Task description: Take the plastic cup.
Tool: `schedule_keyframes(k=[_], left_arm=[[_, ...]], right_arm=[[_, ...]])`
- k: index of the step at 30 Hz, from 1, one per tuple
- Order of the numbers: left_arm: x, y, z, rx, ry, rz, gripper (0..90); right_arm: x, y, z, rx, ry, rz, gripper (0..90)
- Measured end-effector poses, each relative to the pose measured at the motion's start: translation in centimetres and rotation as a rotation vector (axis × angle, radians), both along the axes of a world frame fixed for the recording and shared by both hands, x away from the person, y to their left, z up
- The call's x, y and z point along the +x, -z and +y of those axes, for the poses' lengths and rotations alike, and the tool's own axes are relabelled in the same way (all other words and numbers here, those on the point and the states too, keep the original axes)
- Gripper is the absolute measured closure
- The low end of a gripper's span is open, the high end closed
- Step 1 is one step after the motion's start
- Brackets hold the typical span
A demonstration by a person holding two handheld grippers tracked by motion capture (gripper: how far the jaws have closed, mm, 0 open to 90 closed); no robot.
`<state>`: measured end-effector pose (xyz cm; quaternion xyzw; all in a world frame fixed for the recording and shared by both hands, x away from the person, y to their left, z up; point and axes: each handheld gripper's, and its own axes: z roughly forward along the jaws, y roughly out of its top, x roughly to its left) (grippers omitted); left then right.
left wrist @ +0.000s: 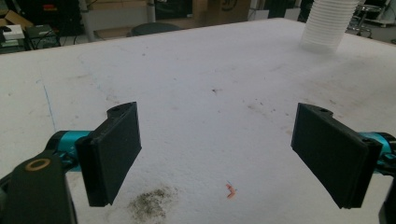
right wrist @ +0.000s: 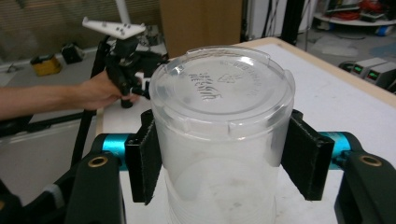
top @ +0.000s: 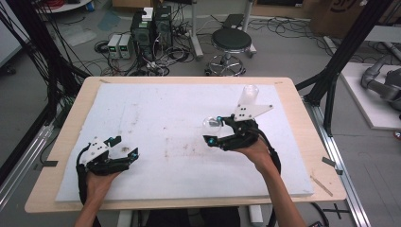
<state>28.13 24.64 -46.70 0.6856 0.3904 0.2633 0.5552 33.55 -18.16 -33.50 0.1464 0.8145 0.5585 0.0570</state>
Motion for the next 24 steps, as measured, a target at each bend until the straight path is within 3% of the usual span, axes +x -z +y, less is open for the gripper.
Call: schedule_keyframes(k=[10,24], left_arm=[[0.2,0.0,-0.1,0.007,-0.003,0.018,15.7],[0.3,0.0,-0.2,0.022,0.008,0.025,15.7]], right_arm=[[-0.5,1.3,1.1,-0.006,-0.038,0.016,36.5],[-0.3,1.8,0.8,-0.009,-0.037,0.03,36.7]])
